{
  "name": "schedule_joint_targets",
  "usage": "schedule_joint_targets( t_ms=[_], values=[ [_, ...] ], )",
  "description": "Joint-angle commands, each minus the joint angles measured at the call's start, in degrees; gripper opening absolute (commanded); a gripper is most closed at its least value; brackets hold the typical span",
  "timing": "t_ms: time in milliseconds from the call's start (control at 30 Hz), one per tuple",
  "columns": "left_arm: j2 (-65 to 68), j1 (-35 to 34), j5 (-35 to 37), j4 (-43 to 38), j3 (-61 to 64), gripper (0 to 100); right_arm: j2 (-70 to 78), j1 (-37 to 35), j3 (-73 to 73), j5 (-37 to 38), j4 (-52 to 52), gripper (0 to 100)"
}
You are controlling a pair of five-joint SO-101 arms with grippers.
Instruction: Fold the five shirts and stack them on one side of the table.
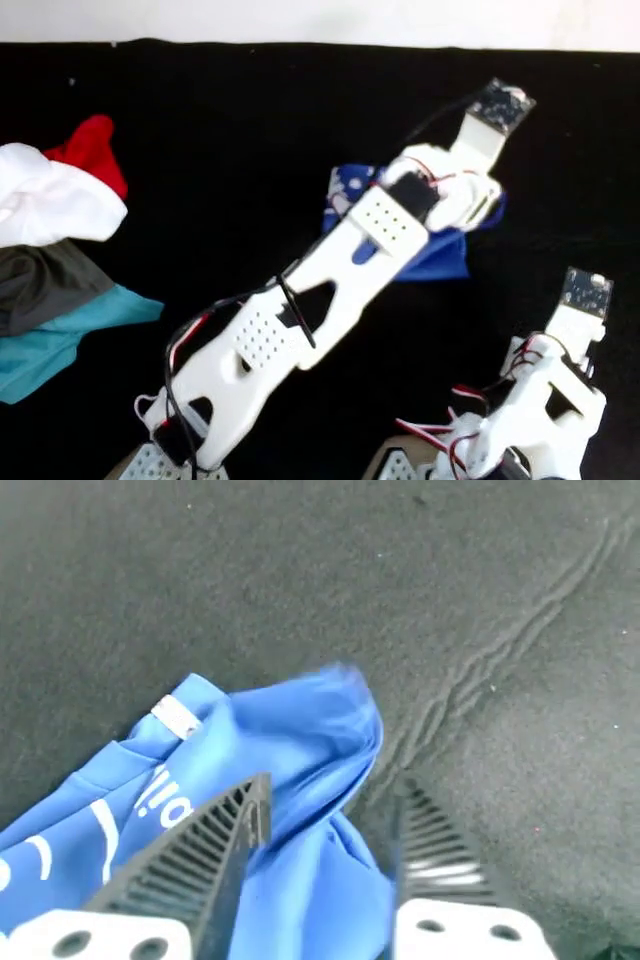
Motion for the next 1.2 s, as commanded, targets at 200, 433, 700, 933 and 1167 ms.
schedule_joint_targets(
  t_ms=[200,433,700,933,1167],
  values=[
    [-1.5,-10.6,0.4,10.0,-3.6,2,0.0,1.2,1.2,-0.7,-1.2,0.6],
    [7.5,-9.1,0.4,9.1,-0.5,1,0.0,1.2,1.2,-0.7,-1.2,0.6],
    [10.7,1.9,0.4,17.0,-4.7,1,0.0,1.2,1.2,-0.7,-1.2,0.6],
    [6.2,6.6,0.4,26.5,-10.9,1,0.0,1.2,1.1,-0.7,-1.2,0.6],
    [8.3,-0.4,0.1,25.8,-15.9,1,0.0,1.2,1.1,-0.7,-1.2,0.6]
  ],
)
